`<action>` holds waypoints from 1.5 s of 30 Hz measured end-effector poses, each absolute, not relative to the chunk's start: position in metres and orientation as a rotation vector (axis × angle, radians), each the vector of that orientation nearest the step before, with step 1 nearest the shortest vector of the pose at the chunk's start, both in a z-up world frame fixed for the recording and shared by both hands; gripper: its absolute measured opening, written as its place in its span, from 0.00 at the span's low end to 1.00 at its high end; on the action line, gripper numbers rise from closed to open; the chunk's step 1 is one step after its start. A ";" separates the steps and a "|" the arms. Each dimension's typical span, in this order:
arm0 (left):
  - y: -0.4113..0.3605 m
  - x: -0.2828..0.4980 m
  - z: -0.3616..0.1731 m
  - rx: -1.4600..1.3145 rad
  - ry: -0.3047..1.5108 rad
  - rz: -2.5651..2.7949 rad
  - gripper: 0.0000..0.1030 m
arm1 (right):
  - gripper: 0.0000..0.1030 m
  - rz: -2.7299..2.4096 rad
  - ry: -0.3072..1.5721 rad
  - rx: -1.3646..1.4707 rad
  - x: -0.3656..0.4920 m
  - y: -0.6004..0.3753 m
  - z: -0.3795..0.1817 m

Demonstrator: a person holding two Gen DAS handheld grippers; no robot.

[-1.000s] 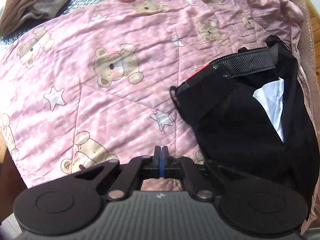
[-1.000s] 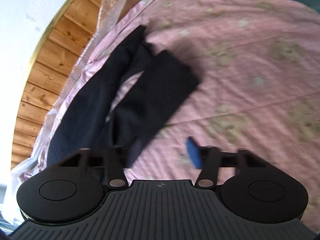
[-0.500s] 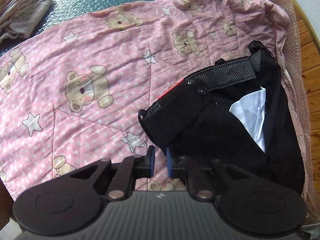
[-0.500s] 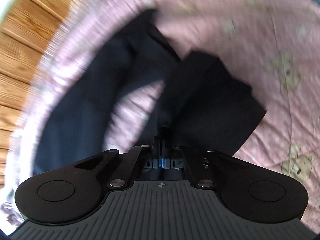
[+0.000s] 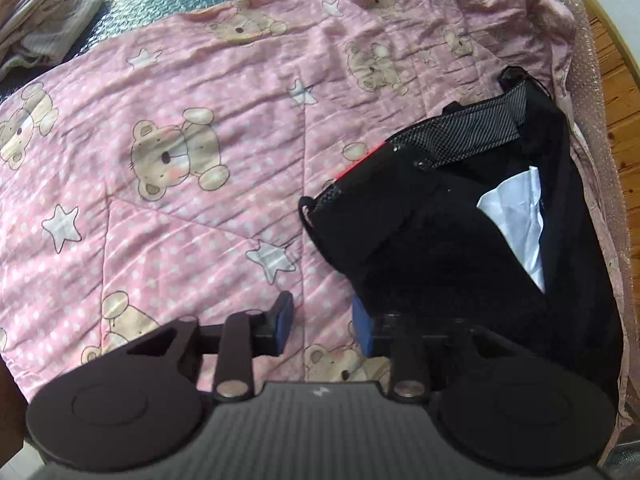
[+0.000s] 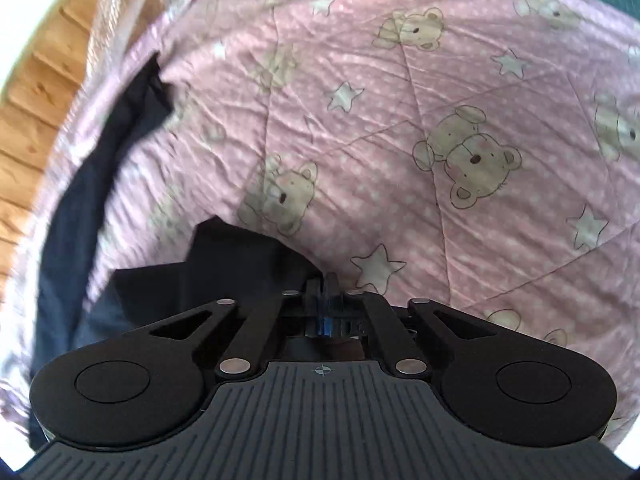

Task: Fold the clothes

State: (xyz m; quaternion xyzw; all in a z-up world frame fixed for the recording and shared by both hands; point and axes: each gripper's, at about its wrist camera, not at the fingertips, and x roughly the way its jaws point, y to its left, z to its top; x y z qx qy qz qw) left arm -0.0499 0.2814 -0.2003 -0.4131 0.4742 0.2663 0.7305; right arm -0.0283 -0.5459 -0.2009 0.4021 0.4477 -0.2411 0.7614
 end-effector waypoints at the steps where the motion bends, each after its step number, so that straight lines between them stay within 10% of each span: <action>1: 0.281 -0.047 -0.196 -0.899 1.019 0.592 0.51 | 0.19 -0.532 0.957 0.898 -0.035 -0.549 -0.204; 3: 0.280 -0.041 -0.191 -0.887 0.980 0.593 0.59 | 0.38 -0.552 0.953 0.864 -0.033 -0.547 -0.202; 10: 0.275 -0.004 -0.212 -0.822 0.978 0.643 0.63 | 0.58 -0.659 0.772 0.774 -0.042 -0.559 -0.186; 15: 0.265 0.007 -0.209 -0.667 0.977 0.667 0.13 | 0.57 -0.793 0.703 1.105 -0.058 -0.606 -0.194; 19: 0.270 0.001 -0.202 -0.698 0.957 0.641 0.11 | 0.61 -0.584 0.849 0.728 -0.033 -0.558 -0.174; 21: 0.269 0.000 -0.200 -0.686 0.963 0.630 0.11 | 0.87 -0.451 0.906 0.544 -0.024 -0.520 -0.171; 26: 0.268 0.001 -0.196 -0.679 0.969 0.627 0.11 | 0.89 -0.124 1.009 0.076 -0.001 -0.426 -0.164; 28: 0.268 0.004 -0.195 -0.667 0.983 0.630 0.11 | 0.85 -0.137 1.062 -0.141 0.003 -0.405 -0.181; 31: 0.268 0.007 -0.196 -0.650 1.001 0.633 0.11 | 0.48 -0.077 1.118 -0.239 0.010 -0.415 -0.194; 32: 0.268 0.007 -0.196 -0.642 1.006 0.634 0.11 | 0.03 -0.058 1.136 -0.216 0.017 -0.426 -0.188; 36: 0.265 0.009 -0.197 -0.615 1.021 0.641 0.12 | 0.00 -0.165 1.002 0.241 0.046 -0.516 -0.147; 39: 0.262 0.010 -0.200 -0.596 1.041 0.644 0.12 | 0.32 -0.298 0.764 0.632 0.033 -0.584 -0.141; 40: 0.261 0.010 -0.201 -0.588 1.047 0.644 0.12 | 0.66 -0.321 0.744 0.668 0.027 -0.594 -0.144; 45: 0.254 0.002 -0.198 -0.578 1.047 0.636 0.13 | 0.70 -0.431 0.649 0.828 -0.004 -0.644 -0.162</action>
